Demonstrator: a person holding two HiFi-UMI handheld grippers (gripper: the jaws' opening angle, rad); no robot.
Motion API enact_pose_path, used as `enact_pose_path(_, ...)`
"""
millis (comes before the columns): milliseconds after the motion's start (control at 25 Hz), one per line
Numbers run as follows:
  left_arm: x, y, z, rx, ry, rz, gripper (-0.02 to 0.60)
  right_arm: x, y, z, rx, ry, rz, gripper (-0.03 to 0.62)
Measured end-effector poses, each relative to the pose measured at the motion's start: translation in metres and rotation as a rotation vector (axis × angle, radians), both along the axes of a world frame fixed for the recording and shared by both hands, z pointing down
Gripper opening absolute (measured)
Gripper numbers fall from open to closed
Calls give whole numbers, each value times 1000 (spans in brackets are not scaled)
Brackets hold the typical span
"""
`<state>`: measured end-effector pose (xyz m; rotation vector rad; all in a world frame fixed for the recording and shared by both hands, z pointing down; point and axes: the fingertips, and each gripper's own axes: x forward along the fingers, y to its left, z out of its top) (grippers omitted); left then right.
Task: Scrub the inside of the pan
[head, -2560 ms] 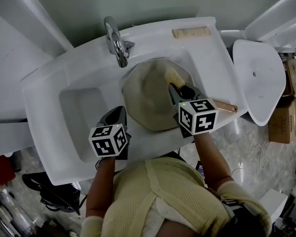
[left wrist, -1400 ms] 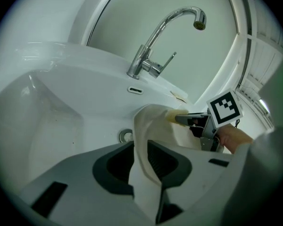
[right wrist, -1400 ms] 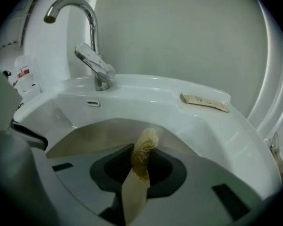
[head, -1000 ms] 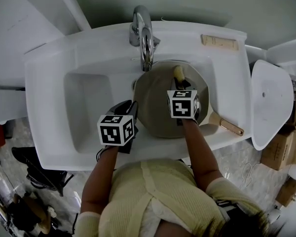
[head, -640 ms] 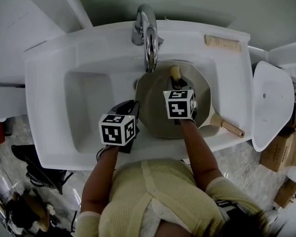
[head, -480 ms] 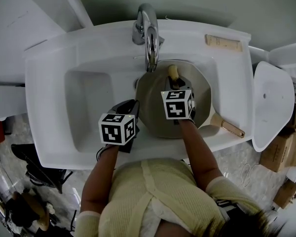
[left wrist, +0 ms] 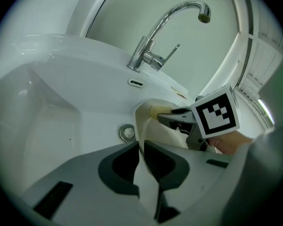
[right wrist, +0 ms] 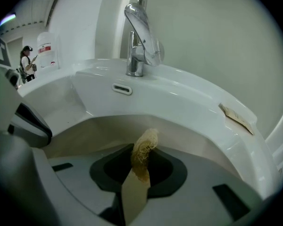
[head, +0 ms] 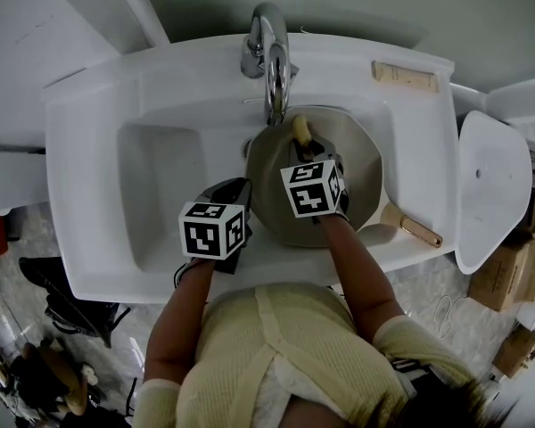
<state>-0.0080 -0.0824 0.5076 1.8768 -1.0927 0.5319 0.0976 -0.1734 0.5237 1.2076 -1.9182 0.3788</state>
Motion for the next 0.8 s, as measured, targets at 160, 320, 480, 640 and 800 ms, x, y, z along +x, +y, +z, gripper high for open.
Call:
enact_pose_path(160, 0, 0, 0, -2, 4, -2, 84, -8, 3, 0, -8, -4, -38, 83)
enact_pose_path(320, 0, 0, 0, -2, 6, -1, 83, -16, 7, 0, -14, -6, -82, 83)
enact_pose_path(480, 0, 1, -1, -2, 9, 2, 83, -23, 12, -1, -17, -2, -129, 83)
enact_pose_path(640, 0, 1, -1, 0, 12, 6, 83, -33, 18, -2, -20, 3, -182, 83)
enact_pose_path(800, -1, 1, -1, -1, 17, 5, 83, -41, 25, -2, -20, 10, -240, 83)
